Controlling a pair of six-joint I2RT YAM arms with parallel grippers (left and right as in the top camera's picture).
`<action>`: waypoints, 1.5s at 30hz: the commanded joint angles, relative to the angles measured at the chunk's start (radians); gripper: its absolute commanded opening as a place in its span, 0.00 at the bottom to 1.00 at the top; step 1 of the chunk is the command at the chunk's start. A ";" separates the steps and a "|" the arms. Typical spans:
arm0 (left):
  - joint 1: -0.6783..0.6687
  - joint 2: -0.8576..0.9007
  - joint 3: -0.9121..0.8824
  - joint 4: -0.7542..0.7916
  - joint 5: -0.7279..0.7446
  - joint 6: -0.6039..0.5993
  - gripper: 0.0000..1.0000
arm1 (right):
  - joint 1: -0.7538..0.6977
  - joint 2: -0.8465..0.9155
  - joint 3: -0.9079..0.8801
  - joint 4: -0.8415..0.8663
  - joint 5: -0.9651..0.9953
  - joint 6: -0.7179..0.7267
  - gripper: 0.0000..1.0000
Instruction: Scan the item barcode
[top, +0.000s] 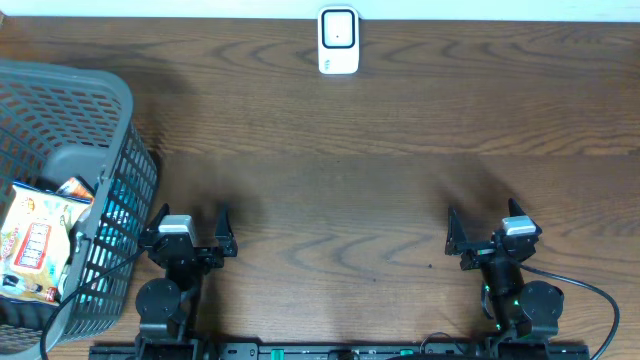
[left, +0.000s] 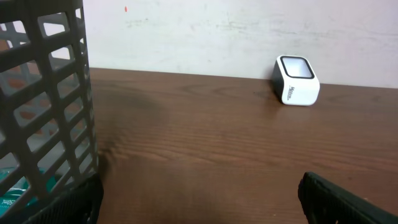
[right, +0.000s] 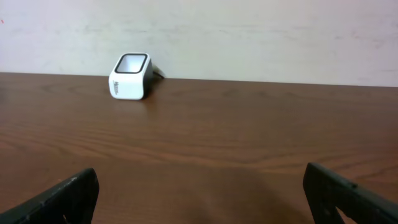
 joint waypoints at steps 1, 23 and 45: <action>0.004 0.005 -0.030 -0.015 -0.003 0.010 0.99 | 0.009 0.003 -0.001 -0.005 0.008 -0.011 0.99; 0.004 0.005 -0.030 -0.016 -0.035 0.010 0.99 | 0.009 0.003 -0.001 -0.005 0.008 -0.011 0.99; 0.003 0.005 0.053 0.003 0.376 -0.204 0.99 | 0.009 0.003 -0.001 -0.005 0.008 -0.011 0.99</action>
